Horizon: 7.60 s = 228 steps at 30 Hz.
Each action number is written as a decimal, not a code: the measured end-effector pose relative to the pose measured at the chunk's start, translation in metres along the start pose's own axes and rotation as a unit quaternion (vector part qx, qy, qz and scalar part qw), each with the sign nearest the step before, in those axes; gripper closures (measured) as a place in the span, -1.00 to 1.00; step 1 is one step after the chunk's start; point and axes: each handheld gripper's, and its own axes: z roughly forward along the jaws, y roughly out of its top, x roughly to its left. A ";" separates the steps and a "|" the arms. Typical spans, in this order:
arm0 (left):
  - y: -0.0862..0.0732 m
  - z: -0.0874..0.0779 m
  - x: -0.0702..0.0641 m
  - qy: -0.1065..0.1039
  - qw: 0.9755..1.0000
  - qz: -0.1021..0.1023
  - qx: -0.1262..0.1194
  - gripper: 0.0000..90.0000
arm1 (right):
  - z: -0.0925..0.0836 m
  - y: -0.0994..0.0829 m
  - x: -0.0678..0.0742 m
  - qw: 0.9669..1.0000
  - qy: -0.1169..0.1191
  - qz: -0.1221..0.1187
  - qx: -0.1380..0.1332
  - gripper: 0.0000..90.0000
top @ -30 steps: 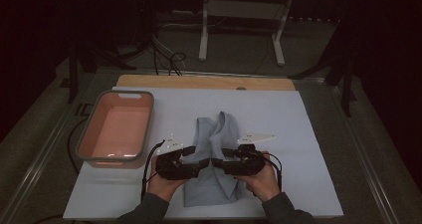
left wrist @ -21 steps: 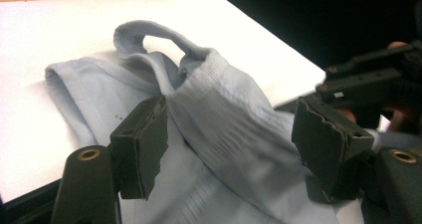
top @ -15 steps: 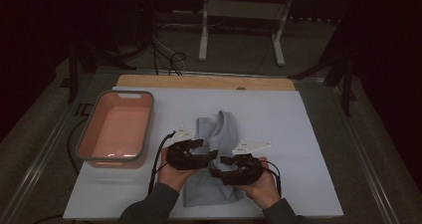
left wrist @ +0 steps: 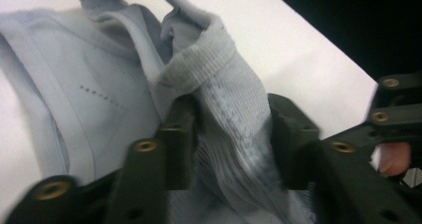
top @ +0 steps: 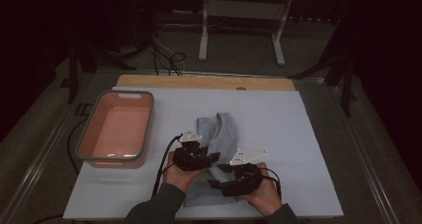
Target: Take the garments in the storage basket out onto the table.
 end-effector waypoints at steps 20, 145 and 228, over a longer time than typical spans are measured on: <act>0.026 -0.009 0.005 0.018 0.999 -0.011 -0.035 0.88 | 0.001 -0.037 -0.003 0.995 -0.089 0.034 0.020 -0.49; -0.062 -0.122 0.060 0.048 0.993 -0.047 -0.101 0.88 | 0.022 -0.017 -0.087 0.985 -0.116 0.118 0.040 0.91; -0.048 -0.031 0.062 0.076 0.995 -0.034 -0.063 -0.33 | -0.079 -0.085 -0.111 0.954 -0.214 0.210 -0.020 -0.25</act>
